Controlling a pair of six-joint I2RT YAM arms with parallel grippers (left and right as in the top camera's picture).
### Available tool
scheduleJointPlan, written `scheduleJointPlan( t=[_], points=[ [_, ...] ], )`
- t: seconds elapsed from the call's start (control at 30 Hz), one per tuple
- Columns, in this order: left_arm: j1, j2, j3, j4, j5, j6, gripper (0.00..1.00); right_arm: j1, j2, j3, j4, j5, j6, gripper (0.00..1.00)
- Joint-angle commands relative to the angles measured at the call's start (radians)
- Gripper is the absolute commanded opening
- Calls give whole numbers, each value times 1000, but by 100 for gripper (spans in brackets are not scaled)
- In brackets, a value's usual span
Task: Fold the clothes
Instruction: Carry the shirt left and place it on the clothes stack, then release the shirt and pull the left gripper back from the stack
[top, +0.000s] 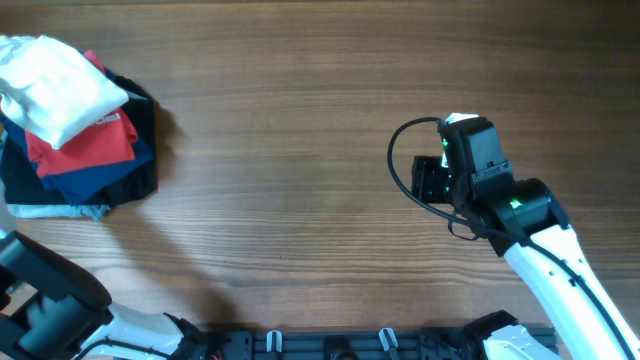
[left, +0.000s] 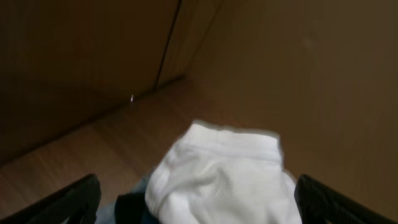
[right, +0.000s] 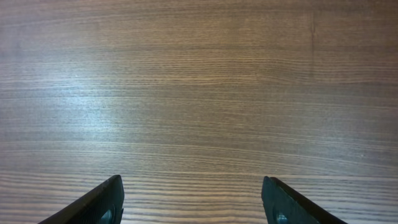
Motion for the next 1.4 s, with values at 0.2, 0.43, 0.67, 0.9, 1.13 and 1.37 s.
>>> scheduleJointPlan(
  t=[0.2,0.43,0.67,0.9,1.13,1.37],
  points=[
    [-93,-19,242,-188,301,-18,100,-4,35,14,8,26,4,72],
    [-151,120,242,-182,298,-20,100,-4,35,14,-24,26,4,72],
    [-52,325,242,-237,287,-24,100,-4,35,14,-26,26,4,72],
    [7,355,242,-240,427,-24,100,-4,35,14,-23,26,4,72],
    [4,270,242,-188,552,-25,100,-4,35,14,-23,26,4,72],
    [0,97,243,-259,470,-22,100,-7,34,21,23,25,83,81]
  ],
)
